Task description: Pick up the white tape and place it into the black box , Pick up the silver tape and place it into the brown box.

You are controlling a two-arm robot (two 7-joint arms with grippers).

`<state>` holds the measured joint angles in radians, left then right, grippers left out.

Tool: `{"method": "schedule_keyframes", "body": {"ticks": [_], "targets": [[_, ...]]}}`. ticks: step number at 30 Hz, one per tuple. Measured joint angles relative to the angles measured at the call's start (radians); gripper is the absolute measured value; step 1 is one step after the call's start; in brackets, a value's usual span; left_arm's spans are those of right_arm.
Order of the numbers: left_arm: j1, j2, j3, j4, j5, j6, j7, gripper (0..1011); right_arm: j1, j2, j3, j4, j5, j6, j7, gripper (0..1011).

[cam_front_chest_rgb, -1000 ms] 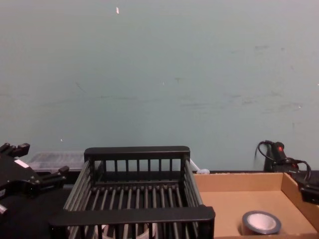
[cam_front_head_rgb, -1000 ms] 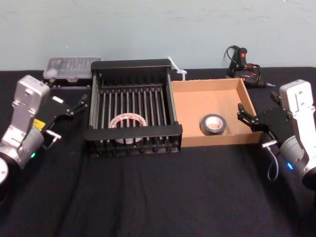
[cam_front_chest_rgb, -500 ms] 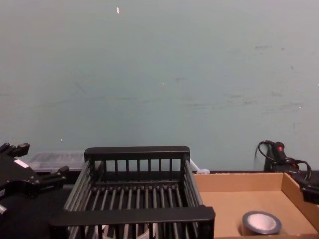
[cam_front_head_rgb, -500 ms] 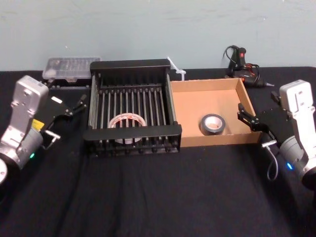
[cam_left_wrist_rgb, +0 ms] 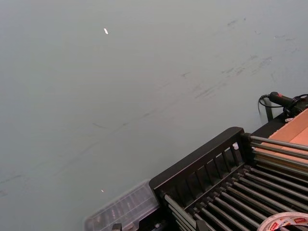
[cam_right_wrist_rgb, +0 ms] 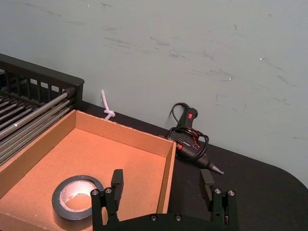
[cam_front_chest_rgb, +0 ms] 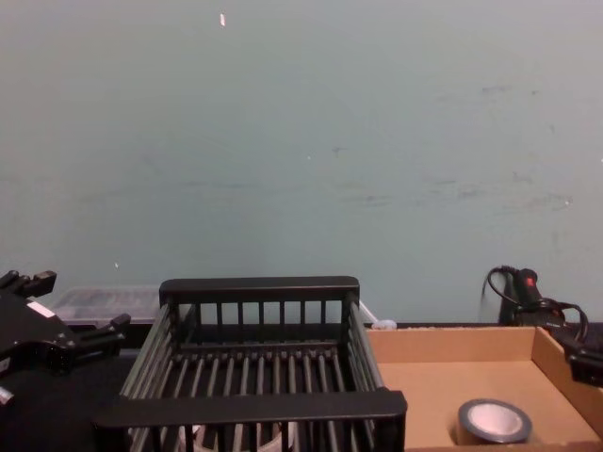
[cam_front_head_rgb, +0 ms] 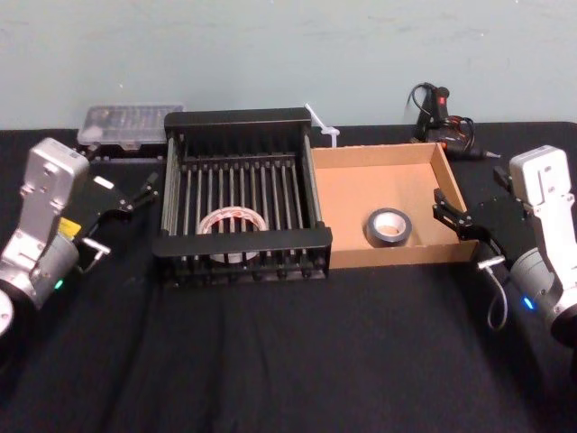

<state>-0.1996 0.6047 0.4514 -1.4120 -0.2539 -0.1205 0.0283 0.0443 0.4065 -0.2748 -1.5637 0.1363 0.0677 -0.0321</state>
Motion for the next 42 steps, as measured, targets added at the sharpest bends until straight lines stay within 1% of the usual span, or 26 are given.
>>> {"method": "schedule_keyframes", "body": {"ticks": [42], "targets": [[0.000, 0.000, 0.000, 0.000, 0.000, 0.000, 0.000, 1001, 0.001, 0.001, -0.001, 0.000, 0.001, 0.001, 0.001, 1002]]}}
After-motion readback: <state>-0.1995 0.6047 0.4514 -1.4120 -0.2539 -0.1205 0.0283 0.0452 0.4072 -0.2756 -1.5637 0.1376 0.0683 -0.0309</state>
